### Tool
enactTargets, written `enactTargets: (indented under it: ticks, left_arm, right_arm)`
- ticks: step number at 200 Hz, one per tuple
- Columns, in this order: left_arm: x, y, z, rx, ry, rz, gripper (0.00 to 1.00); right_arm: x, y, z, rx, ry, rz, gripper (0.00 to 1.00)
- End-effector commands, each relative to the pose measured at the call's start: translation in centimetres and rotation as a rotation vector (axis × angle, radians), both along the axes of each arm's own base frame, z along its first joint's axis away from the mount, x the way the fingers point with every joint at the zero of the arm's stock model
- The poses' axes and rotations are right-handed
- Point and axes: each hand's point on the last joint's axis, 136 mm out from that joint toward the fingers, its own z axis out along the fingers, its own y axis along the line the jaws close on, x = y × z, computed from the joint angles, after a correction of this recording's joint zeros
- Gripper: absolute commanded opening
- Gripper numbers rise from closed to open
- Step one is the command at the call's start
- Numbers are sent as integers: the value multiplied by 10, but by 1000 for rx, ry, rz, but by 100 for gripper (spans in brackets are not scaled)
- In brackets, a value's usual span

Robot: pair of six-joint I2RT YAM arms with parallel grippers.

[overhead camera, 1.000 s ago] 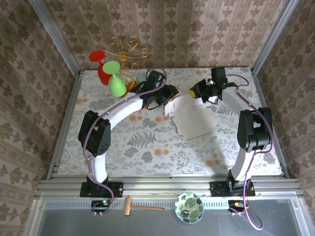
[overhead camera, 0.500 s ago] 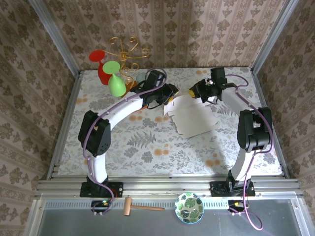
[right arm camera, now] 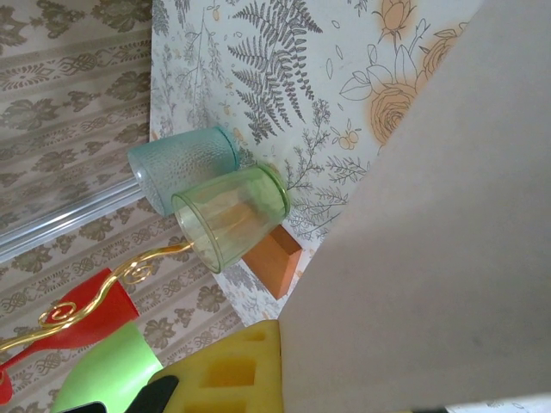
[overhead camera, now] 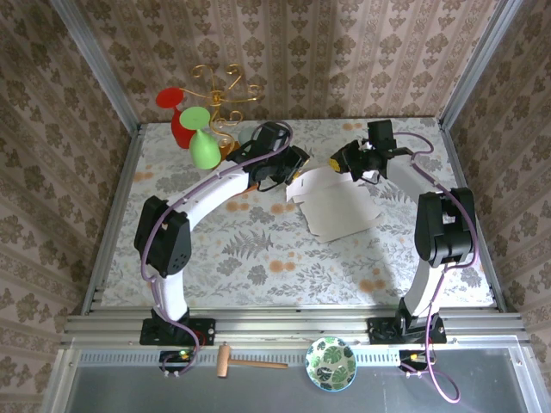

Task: Fold the paper box

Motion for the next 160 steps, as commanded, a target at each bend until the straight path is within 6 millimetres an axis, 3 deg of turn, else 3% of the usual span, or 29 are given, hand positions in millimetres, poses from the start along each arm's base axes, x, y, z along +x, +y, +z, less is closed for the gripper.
enactTargets:
  ticks: [1,114,160]
  left_arm:
    - [-1,-2,-1,-19,28,25,47]
    - [5,-17,-18,-36,62,32,46]
    - [14,-20,-18,-50,52,54,39]
  right_arm:
    - [-9,3,4,22,18,-1,0]
    - [-8,7,3,43,16,-1,0]
    - [-8,8,4,47,16,2,0]
